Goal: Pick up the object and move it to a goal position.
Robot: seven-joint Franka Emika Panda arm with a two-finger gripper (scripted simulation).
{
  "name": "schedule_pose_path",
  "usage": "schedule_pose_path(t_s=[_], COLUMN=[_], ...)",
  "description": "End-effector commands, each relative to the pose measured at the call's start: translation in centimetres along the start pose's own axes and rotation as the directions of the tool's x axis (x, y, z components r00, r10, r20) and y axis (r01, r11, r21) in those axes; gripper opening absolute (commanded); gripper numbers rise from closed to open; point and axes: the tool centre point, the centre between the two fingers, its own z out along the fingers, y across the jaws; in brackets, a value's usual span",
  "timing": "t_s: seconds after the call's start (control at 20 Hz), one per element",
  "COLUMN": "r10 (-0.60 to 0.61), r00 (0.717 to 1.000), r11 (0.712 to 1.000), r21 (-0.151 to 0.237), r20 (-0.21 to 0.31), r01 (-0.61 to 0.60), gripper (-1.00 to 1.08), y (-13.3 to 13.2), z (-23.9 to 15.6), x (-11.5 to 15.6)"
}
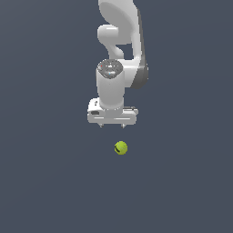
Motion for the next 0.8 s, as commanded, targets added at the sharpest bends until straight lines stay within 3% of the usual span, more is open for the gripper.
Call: schedule_pose_path(t_s=[0.0,0.45,0.75], r10=[0.000,-0.073,-0.070], r00=[1.000,0.997,0.998], r11=[1.000,0.997,0.997], r21=[0.000,0.015,0.014], r20=[0.000,-0.007,-0.007], r01=[0.000,0.073,0.070], gripper=[1.00,1.00,1.00], y=[0.0,-3.4,-3.3], z=[0.0,-0.6,-0.5], x=[0.0,0.4,0.5])
